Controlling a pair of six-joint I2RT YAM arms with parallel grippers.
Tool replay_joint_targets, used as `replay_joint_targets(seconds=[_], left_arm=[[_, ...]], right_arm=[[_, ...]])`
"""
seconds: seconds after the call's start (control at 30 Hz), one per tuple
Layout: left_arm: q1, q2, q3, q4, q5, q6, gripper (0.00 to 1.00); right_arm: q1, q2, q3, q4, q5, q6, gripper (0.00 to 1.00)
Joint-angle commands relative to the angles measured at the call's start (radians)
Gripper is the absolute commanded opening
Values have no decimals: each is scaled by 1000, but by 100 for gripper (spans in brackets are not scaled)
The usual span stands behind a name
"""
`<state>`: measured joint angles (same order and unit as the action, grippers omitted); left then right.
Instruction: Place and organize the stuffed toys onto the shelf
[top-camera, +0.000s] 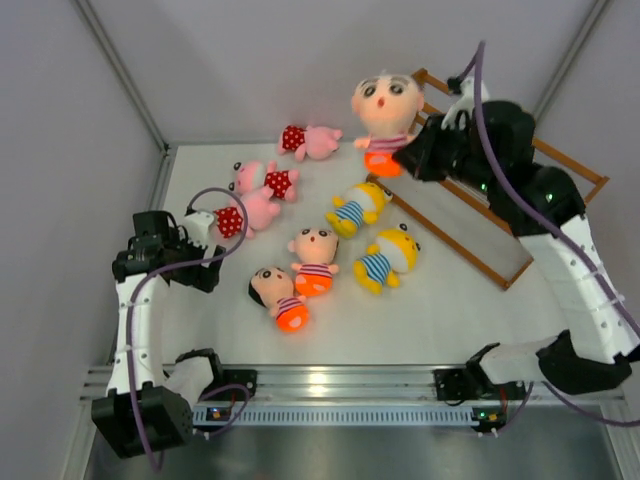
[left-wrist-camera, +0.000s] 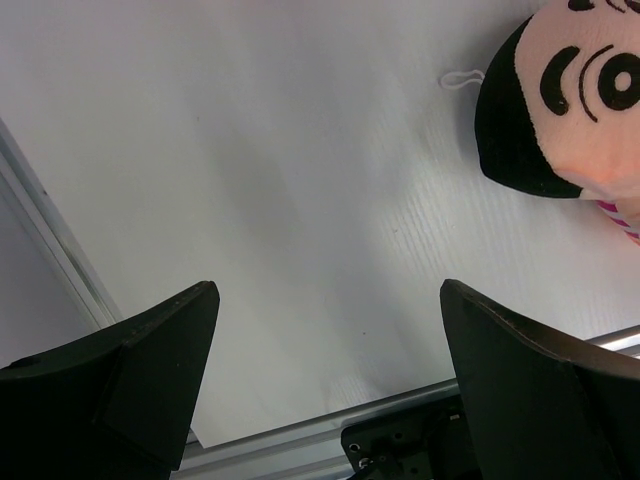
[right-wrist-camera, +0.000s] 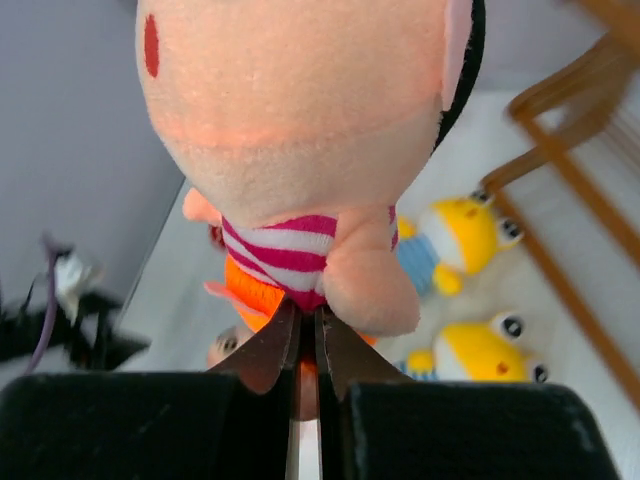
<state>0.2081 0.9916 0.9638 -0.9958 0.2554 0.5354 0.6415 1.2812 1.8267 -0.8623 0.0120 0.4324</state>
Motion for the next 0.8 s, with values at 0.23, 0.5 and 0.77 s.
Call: replay_joint_targets(seconds=[0.23, 0.5, 0.77], left_arm=[[-33, -11, 23, -10, 18, -26, 98], [-53, 1, 1, -10, 47, -35, 98], [-62, 12, -14, -9, 59, -41, 98]], right_arm=[[-436, 371, 381, 89, 17, 207, 0], [-558, 458, 370, 132, -78, 382, 0], [-614, 515, 330, 146, -222, 422, 6]])
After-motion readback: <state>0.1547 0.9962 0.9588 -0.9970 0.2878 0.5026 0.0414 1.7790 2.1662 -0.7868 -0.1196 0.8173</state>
